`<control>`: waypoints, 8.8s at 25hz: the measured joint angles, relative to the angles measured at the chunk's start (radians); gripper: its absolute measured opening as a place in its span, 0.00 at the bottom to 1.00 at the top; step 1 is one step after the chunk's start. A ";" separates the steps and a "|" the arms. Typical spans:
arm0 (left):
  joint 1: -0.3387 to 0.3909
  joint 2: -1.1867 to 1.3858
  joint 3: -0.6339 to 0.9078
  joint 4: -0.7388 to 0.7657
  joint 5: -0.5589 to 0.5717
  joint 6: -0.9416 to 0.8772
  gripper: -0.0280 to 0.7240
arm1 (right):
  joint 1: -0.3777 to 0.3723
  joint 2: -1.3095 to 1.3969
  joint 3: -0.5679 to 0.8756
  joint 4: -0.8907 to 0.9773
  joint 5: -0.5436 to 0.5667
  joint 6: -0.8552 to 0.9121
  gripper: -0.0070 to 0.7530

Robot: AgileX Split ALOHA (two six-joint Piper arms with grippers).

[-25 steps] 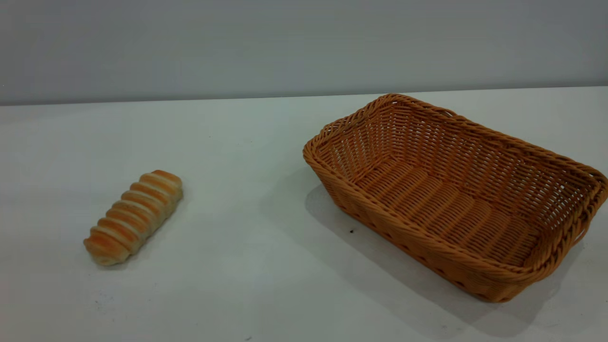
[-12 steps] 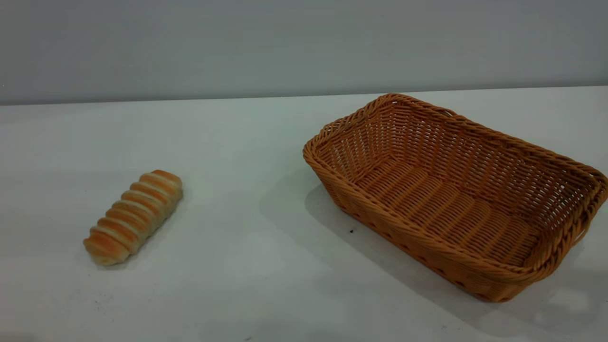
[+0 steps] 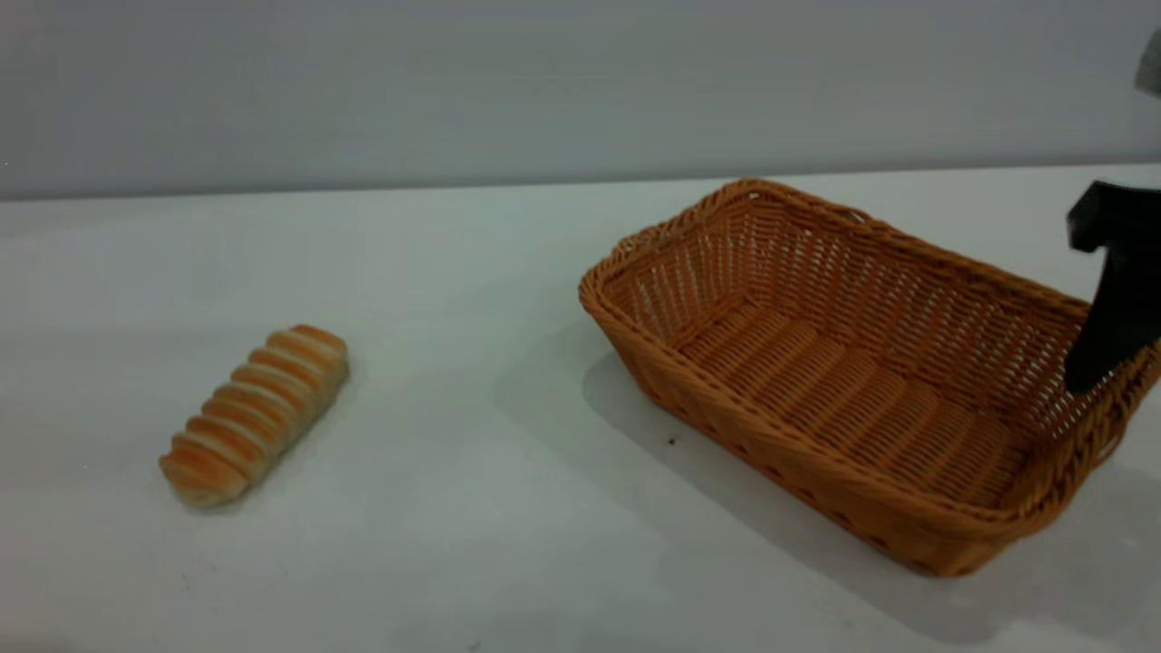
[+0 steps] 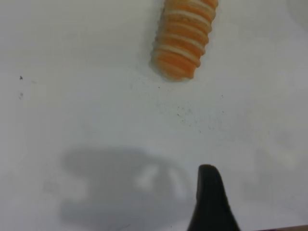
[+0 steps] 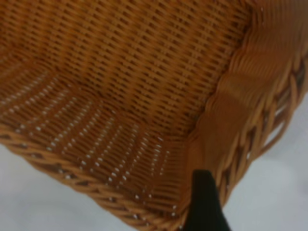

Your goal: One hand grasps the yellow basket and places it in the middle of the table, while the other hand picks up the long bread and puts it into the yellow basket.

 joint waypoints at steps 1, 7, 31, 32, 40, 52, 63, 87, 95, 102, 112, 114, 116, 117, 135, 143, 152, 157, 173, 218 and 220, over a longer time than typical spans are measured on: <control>0.000 0.000 0.000 -0.001 0.000 0.000 0.78 | 0.000 0.018 -0.001 0.015 -0.010 -0.012 0.71; 0.000 0.000 0.000 -0.003 -0.002 0.000 0.78 | 0.000 0.119 -0.001 0.138 -0.073 -0.156 0.71; 0.000 0.000 0.000 -0.005 -0.004 0.000 0.78 | 0.002 0.350 -0.159 0.234 -0.083 -0.349 0.08; 0.000 0.000 0.000 -0.005 -0.004 0.000 0.78 | 0.003 0.349 -0.178 0.245 -0.065 -0.366 0.07; 0.000 0.000 0.000 -0.005 -0.006 0.001 0.78 | 0.117 0.353 -0.268 0.403 -0.041 -0.481 0.08; 0.000 0.000 0.000 -0.005 -0.026 0.000 0.78 | 0.229 0.492 -0.339 0.457 -0.079 -0.523 0.16; 0.000 0.106 0.000 -0.005 -0.104 0.000 0.78 | 0.229 0.481 -0.343 0.474 -0.090 -0.629 0.89; 0.000 0.775 -0.175 -0.005 -0.511 0.107 0.78 | 0.229 0.013 -0.343 0.131 0.273 -0.513 0.86; 0.000 1.035 -0.356 -0.005 -0.509 0.144 0.78 | 0.229 -0.134 -0.343 0.126 0.417 -0.509 0.83; -0.018 1.198 -0.471 -0.005 -0.504 0.146 0.78 | 0.229 -0.237 -0.342 0.123 0.465 -0.509 0.80; -0.036 1.279 -0.512 -0.004 -0.499 0.146 0.49 | 0.229 -0.292 -0.340 0.122 0.506 -0.508 0.78; -0.036 1.280 -0.512 -0.004 -0.493 0.146 0.28 | 0.229 -0.292 -0.339 0.120 0.516 -0.508 0.78; -0.036 1.280 -0.512 0.006 -0.485 0.153 0.15 | 0.229 -0.292 -0.339 0.120 0.522 -0.508 0.78; -0.036 1.275 -0.512 0.014 -0.480 0.154 0.15 | 0.229 -0.292 -0.339 0.120 0.526 -0.508 0.78; -0.171 0.863 -0.508 -0.049 -0.286 0.131 0.15 | 0.229 -0.293 -0.338 0.120 0.559 -0.508 0.78; -0.368 0.946 -0.502 -0.058 -0.382 0.131 0.15 | 0.229 -0.293 -0.338 0.118 0.566 -0.508 0.78; -0.440 1.043 -0.502 -0.058 -0.473 0.131 0.61 | 0.229 -0.342 -0.338 0.073 0.585 -0.506 0.78; -0.403 0.998 -0.501 -0.053 -0.387 0.172 0.89 | 0.229 -0.437 -0.338 -0.038 0.605 -0.432 0.78; -0.151 0.407 -0.501 -0.031 0.081 0.205 0.76 | 0.229 -0.935 -0.126 -0.261 0.722 -0.258 0.78; -0.148 -0.790 0.015 0.044 0.570 0.187 0.76 | 0.229 -1.351 0.204 -0.296 0.695 -0.249 0.78; -0.148 -0.790 0.015 0.050 0.571 0.178 0.76 | 0.229 -1.351 0.204 -0.296 0.695 -0.249 0.78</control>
